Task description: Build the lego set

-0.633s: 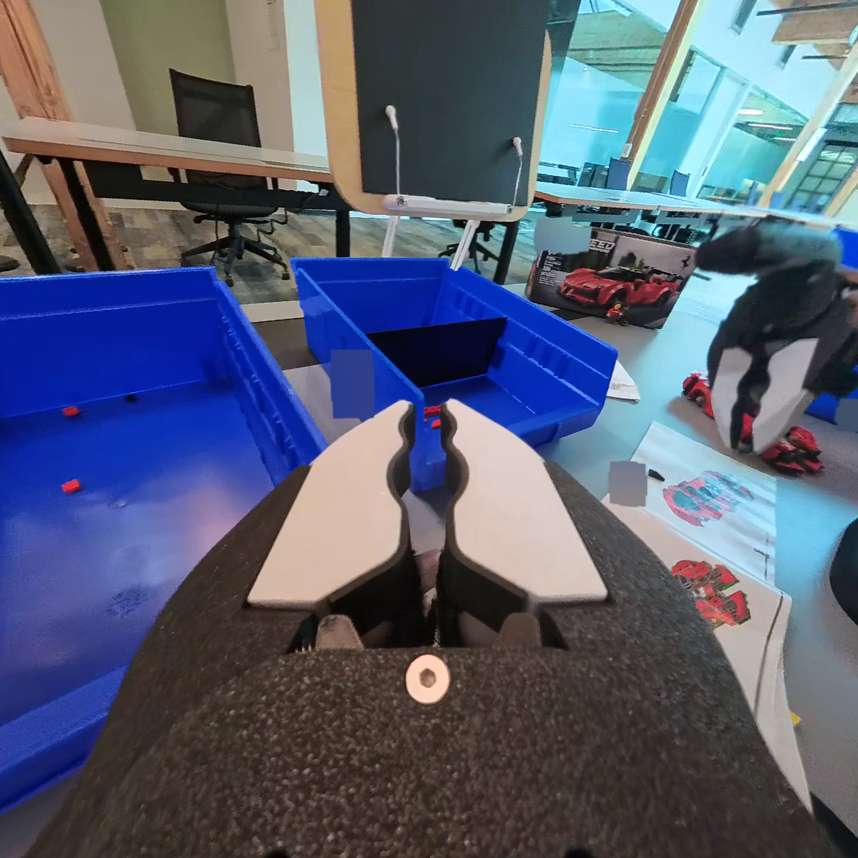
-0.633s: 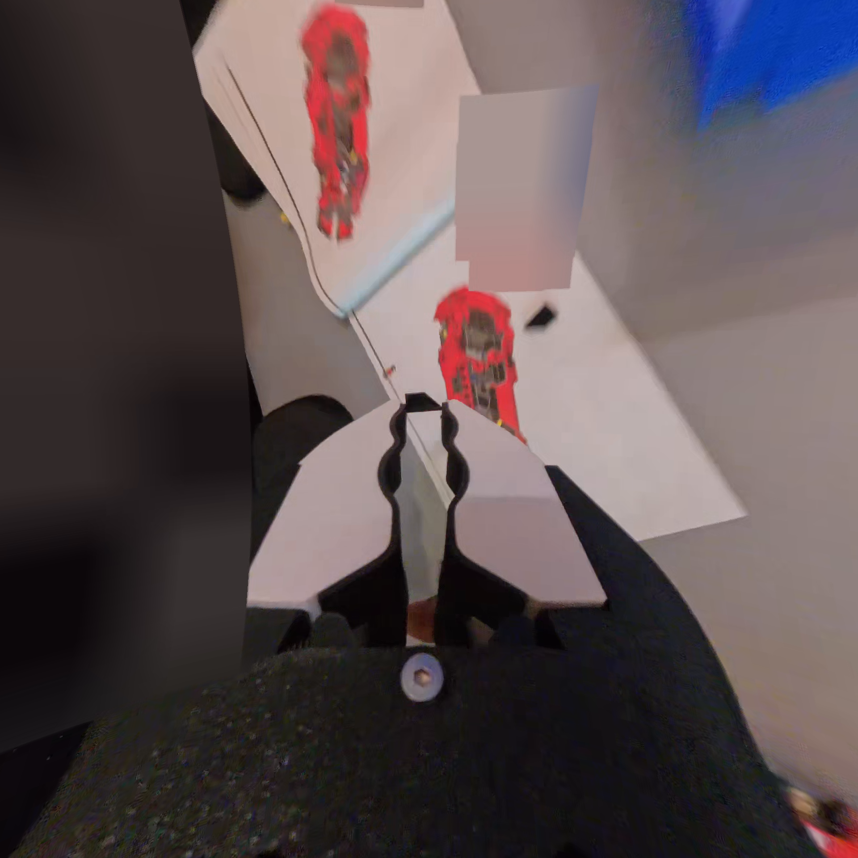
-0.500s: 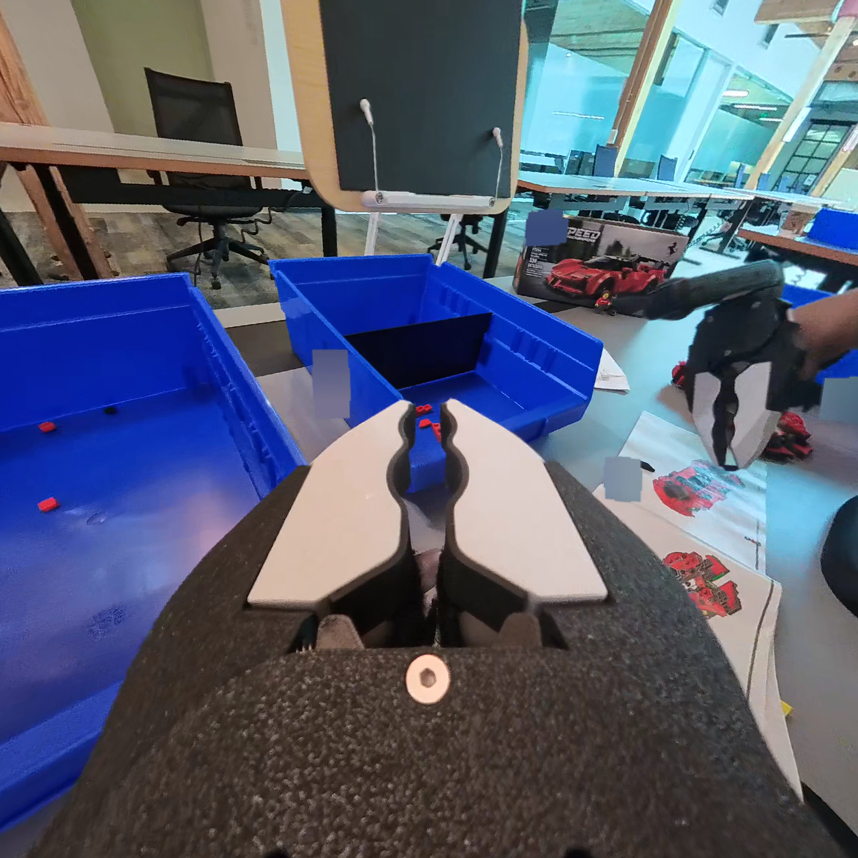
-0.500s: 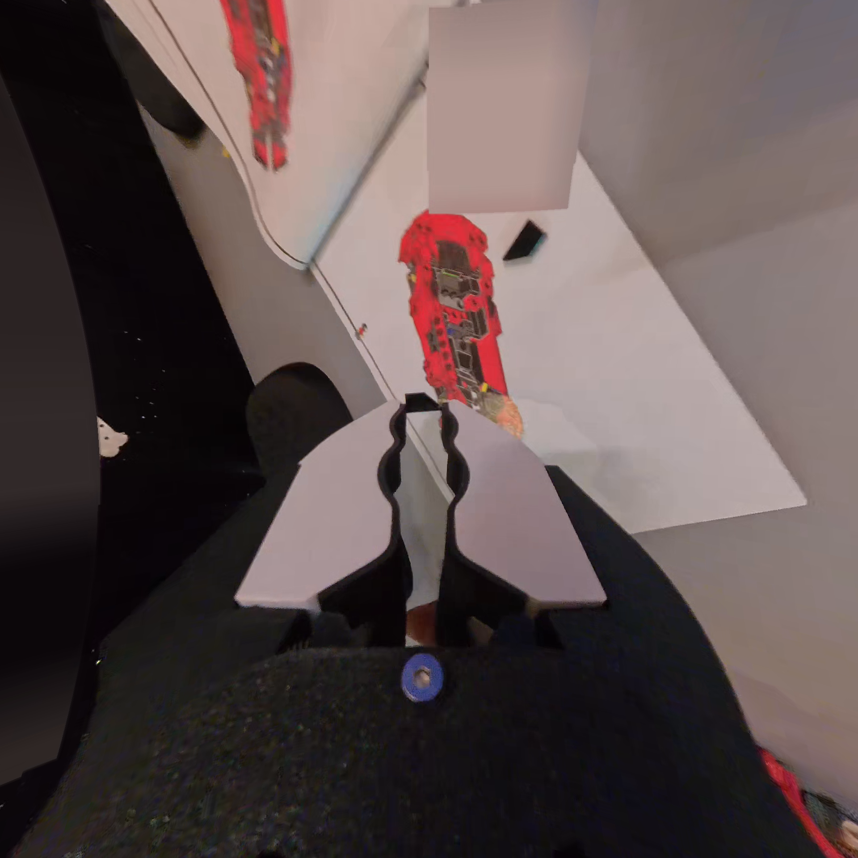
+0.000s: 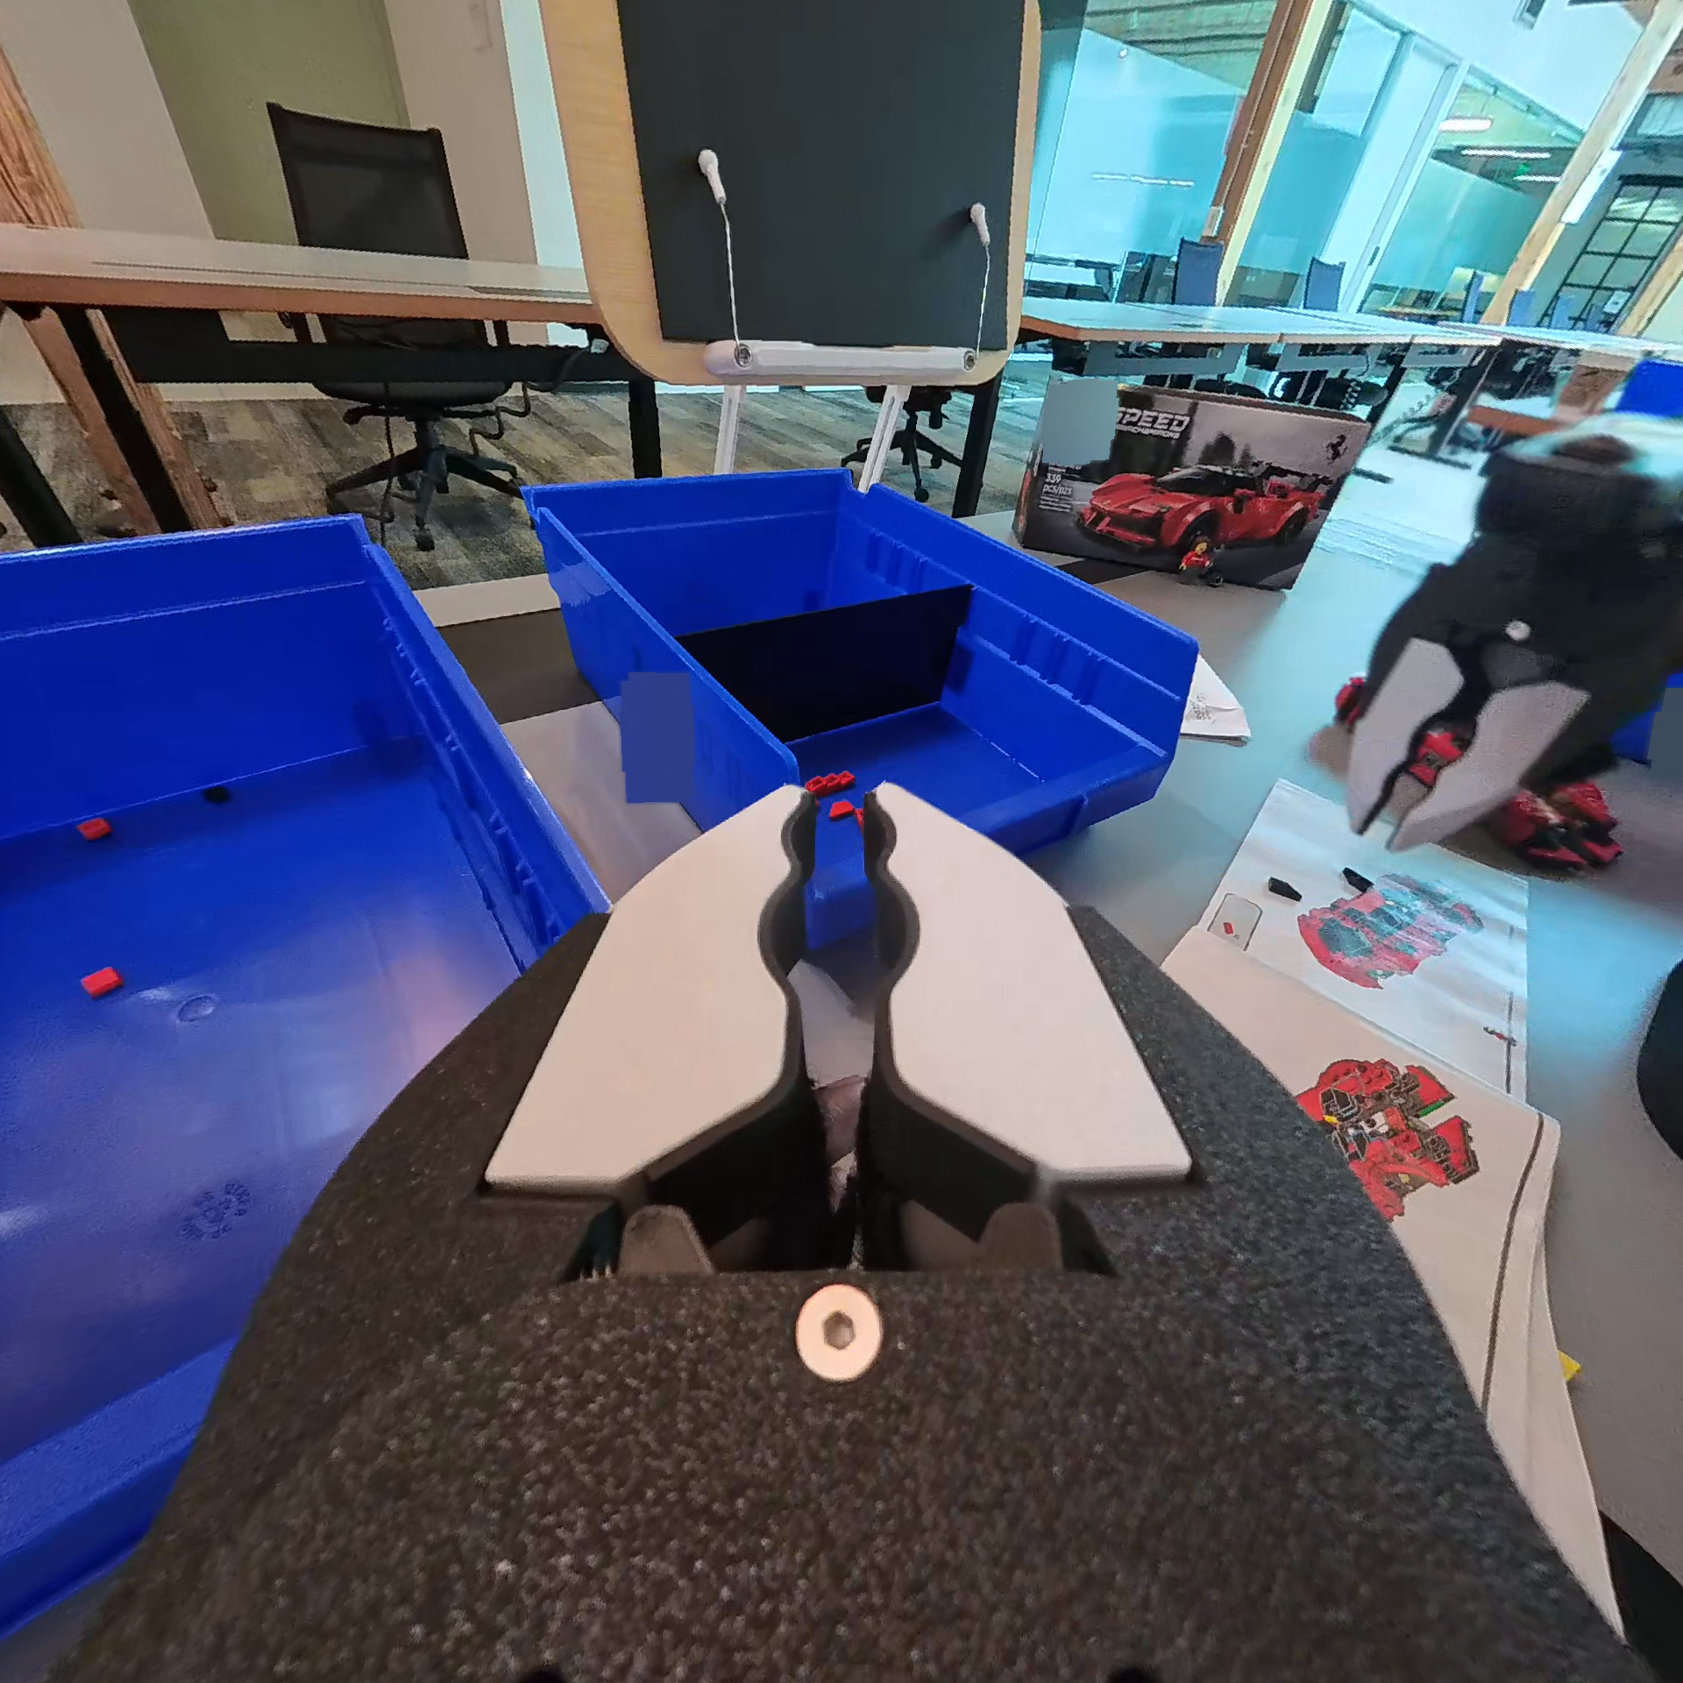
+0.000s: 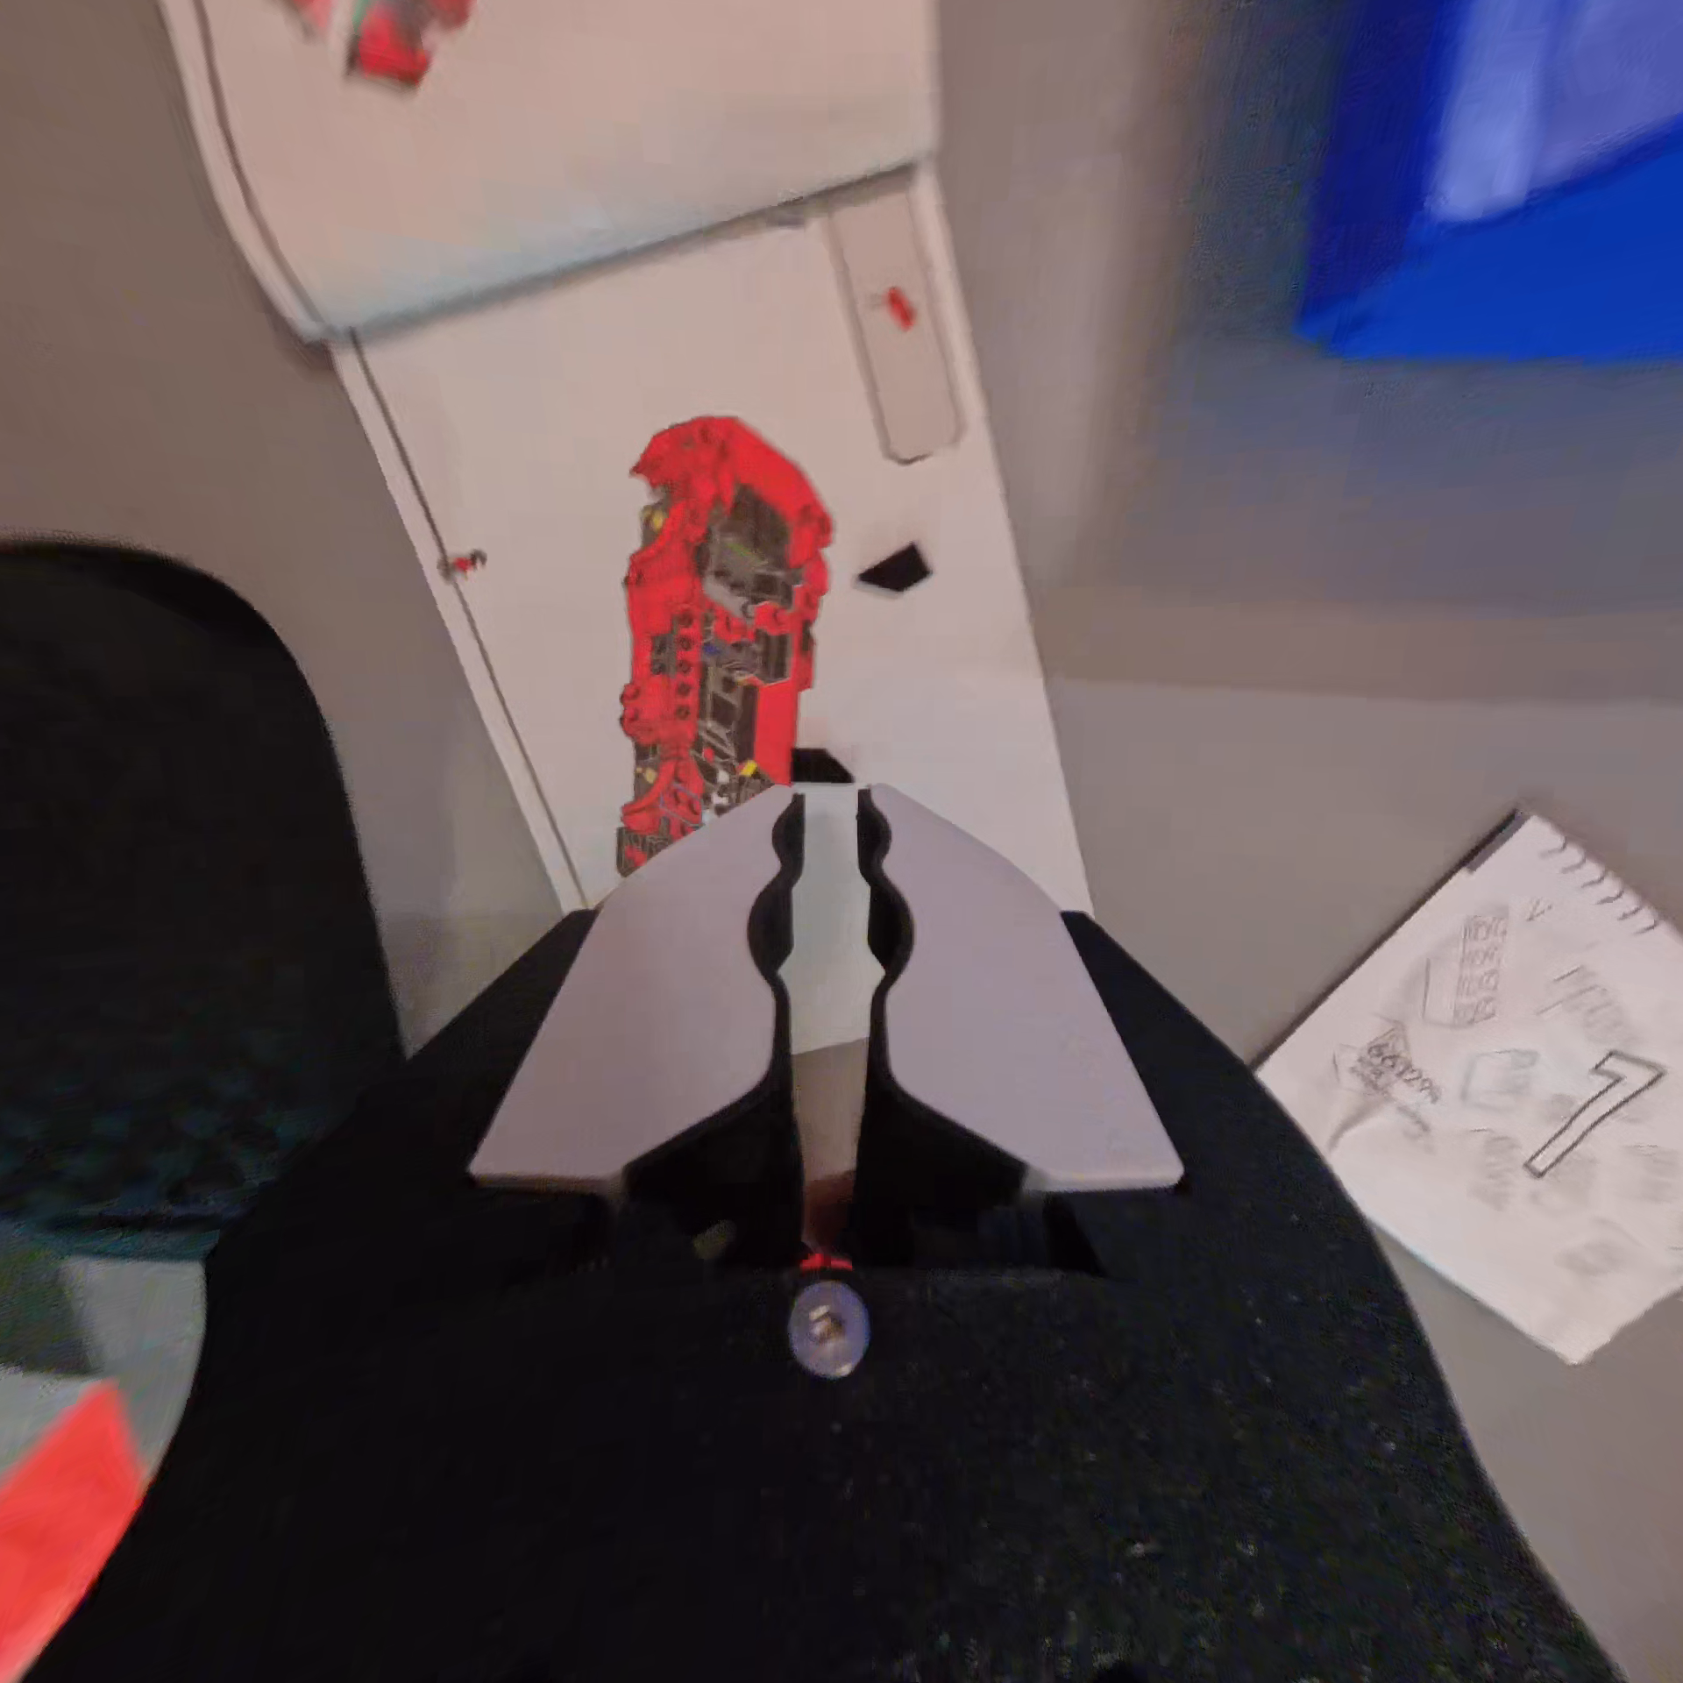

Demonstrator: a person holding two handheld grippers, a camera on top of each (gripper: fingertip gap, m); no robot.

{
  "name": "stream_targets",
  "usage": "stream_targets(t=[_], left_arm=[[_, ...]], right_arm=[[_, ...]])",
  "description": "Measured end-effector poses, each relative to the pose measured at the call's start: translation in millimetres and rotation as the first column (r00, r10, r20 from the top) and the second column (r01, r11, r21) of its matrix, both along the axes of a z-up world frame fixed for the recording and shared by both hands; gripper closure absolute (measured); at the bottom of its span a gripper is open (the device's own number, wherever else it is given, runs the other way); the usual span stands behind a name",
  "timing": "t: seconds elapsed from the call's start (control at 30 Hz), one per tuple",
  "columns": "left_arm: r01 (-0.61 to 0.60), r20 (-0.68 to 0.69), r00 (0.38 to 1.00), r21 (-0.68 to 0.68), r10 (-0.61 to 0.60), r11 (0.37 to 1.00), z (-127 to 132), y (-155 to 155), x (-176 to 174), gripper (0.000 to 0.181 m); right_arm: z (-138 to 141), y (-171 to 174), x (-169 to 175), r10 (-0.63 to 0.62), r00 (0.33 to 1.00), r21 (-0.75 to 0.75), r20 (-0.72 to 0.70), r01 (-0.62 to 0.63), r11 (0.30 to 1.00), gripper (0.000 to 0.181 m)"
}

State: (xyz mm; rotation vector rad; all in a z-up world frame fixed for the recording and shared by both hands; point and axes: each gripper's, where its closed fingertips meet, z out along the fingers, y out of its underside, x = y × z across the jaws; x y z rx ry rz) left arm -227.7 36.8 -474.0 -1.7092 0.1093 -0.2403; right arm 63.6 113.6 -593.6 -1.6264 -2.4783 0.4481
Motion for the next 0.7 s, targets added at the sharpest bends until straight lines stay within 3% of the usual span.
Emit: stream_targets(t=[0.07,0.27,0.53,0.63,0.7], left_arm=[[0.002,-0.001,1.0,0.003,-0.002,1.0,0.7,-0.1,0.2,0.173],[0.003,-0.001,1.0,0.004,-0.003,1.0,0.8,-0.1,1.2,0.173],[0.01,-0.004,1.0,0.004,-0.01,1.0,1.1,0.2,3.3,0.173],[0.007,-0.002,1.0,0.007,-0.007,1.0,1.7,-0.2,2.6,0.173],[0.007,0.0,1.0,0.008,-0.007,1.0,2.0,-0.4,2.3,0.173]], right_arm=[[-8.5,-10.7,4.8,0.059,0.997,0.069,-0.047,-0.056,0.996,0.173],[-13.0,-11.3,-2.2,0.026,0.981,0.129,-0.193,-0.001,0.992,0.169],[-17.8,-3.6,-5.1,-0.01,0.982,0.092,-0.189,0.028,0.995,0.173],[-6.4,-14.6,-12.3,-0.07,0.971,-0.084,-0.231,0.052,0.995,0.181],[1.4,-25.8,-12.3,-0.141,0.975,-0.274,-0.171,0.091,0.958,0.181]])
